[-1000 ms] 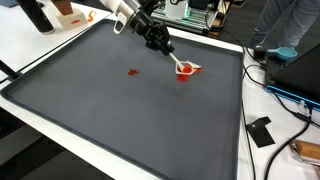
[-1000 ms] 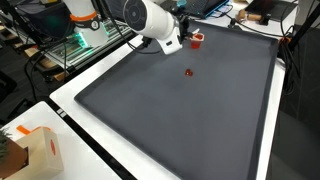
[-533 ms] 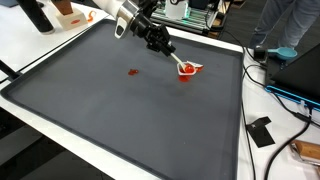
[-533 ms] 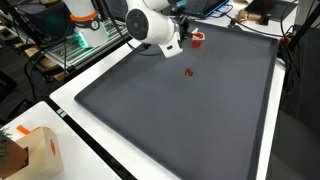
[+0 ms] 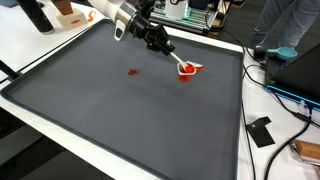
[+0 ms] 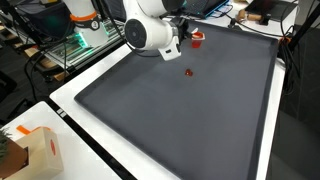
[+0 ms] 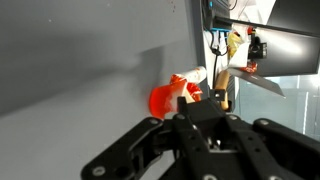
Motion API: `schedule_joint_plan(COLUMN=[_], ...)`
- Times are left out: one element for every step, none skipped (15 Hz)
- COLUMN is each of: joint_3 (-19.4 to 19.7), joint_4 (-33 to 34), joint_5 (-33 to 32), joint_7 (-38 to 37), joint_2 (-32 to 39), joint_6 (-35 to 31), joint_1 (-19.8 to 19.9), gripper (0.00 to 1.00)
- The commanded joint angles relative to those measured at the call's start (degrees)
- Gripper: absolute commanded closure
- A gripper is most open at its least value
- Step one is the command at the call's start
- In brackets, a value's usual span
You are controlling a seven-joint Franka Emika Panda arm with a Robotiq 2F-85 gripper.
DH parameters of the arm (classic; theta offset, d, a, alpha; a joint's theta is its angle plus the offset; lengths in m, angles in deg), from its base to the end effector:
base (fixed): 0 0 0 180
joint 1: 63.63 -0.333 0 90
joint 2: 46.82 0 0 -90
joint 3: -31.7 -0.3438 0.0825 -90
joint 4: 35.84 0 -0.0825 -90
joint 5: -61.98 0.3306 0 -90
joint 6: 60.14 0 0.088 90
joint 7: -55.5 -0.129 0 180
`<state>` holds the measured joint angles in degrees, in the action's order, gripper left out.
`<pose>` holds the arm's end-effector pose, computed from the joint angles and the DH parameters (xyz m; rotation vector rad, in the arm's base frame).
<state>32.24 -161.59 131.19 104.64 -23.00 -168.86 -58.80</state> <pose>0.4934 0.0419 0.2461 -2.0376 0.1079 0.1292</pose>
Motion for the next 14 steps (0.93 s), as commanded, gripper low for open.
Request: schedule_joint_plan(joint_3=[0.49,0.59,0.68,0.81,0.96,1.04,1.18,1.23,1.33,1.39,1.49,1.61,1.81,1.97], joint_4=[1.03,1.12,1.23,1.34,1.45,1.60,1.67,1.86,1.93,2.04,2.05,2.13,2.10,2.17], joint_5=[1.41,1.44,1.51,1.65,1.79,1.97,2.08,2.30,2.43,2.65,2.79,2.86,2.77,2.51], joint_7=[-0.72,-1.14,-1.43,-1.89,-2.37,-2.73,-3.09,-3.38,-3.78,-4.28,-4.69,-5.46,-6.18,-7.03], joint_2=[1.71,1.93,2.09,2.23,2.38,2.55,2.63,2.82,2.90,3.00,2.99,3.07,3.04,3.15], joint_6=[3.22,3.86,4.13,4.53,4.66,5.12,5.05,5.57,5.48,5.82,6.09,6.81,6.59,6.83], joint_1=[0.66,0.79,0.88,0.97,0.99,1.11,1.06,1.22,1.18,1.29,1.34,1.47,1.33,1.28], gripper=[0.94,0.94,0.94,0.94,0.94,0.94,0.94,0.94,0.94,0.94,0.94,0.94,0.94,0.94])
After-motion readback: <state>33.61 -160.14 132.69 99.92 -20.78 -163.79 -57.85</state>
